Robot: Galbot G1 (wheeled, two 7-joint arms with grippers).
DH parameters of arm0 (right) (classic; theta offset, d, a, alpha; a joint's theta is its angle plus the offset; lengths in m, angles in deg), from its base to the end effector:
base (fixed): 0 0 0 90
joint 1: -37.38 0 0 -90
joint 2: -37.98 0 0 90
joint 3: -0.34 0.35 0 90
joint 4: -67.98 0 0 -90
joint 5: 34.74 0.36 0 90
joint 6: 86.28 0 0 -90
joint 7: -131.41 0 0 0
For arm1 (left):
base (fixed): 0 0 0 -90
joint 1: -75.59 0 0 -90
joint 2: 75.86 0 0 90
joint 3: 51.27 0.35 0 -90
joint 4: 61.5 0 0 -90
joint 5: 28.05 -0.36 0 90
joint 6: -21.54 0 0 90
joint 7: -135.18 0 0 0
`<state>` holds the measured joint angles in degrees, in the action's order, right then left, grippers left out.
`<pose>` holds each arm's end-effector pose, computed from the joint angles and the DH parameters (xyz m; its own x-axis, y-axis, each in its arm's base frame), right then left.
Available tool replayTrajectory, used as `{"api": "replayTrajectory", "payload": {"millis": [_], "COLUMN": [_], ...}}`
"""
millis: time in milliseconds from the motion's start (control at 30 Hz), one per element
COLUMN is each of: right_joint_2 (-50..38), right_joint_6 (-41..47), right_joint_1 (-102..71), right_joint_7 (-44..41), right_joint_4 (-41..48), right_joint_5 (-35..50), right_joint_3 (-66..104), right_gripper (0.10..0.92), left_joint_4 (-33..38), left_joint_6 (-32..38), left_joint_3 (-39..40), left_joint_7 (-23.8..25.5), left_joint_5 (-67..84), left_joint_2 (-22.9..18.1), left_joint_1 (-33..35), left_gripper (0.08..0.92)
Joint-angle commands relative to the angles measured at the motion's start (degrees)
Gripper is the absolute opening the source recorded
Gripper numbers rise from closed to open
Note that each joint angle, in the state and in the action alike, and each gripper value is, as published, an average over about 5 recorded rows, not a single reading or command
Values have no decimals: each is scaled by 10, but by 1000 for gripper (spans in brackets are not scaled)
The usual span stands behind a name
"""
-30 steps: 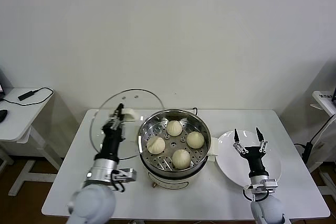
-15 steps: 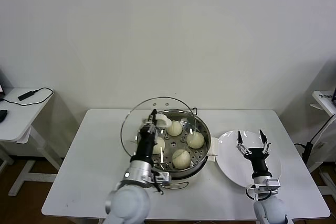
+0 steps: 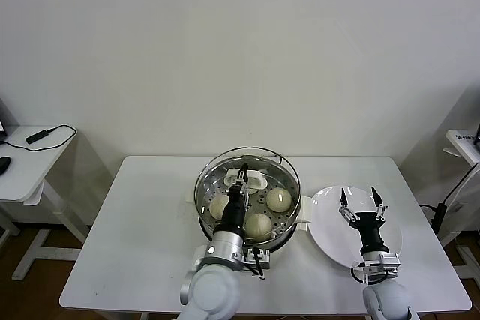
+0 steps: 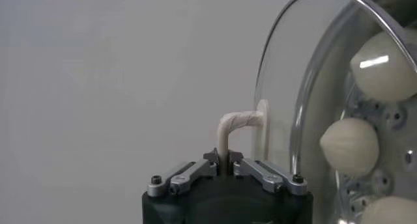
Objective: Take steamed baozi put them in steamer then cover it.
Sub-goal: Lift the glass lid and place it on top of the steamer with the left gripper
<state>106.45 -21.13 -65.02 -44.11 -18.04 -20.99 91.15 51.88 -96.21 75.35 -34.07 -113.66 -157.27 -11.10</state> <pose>0.2762 -0.1423 -0.4160 -0.9849 0.0563 -0.1635 0.0775 0.9889 -0.1267 0.2512 -0.1640 -0.2492 -0.9795 0.1930 -0.0582 -0.0345 0.1236 0.9917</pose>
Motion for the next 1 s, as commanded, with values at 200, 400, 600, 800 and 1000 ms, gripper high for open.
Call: {"api": "replayTrajectory", "payload": {"millis": [200, 400, 600, 800, 1000], "right_joint_2": [4, 5, 5, 4, 5], "right_joint_6": [5, 4, 4, 3, 3], "right_joint_1": [8, 9, 11, 12, 15], "right_joint_7": [0, 0, 0, 0, 1], "right_joint_4": [10, 12, 13, 15, 16], "right_joint_5": [-2, -2, -2, -2, -2], "right_joint_3": [-2, -1, -1, 0, 0], "right_gripper": [823, 823, 823, 823, 823], "left_joint_4": [-40, -46, -54, -56, -54], "left_joint_6": [-4, -3, 0, 1, 2], "left_joint_3": [10, 7, 5, 0, -1], "left_joint_7": [16, 22, 26, 27, 30], "left_joint_5": [-49, -54, -56, -61, -64], "left_joint_2": [-42, -41, -42, -41, -40], "left_joint_1": [-10, -11, -13, -12, -7], "left_gripper": [194, 194, 194, 193, 193]}}
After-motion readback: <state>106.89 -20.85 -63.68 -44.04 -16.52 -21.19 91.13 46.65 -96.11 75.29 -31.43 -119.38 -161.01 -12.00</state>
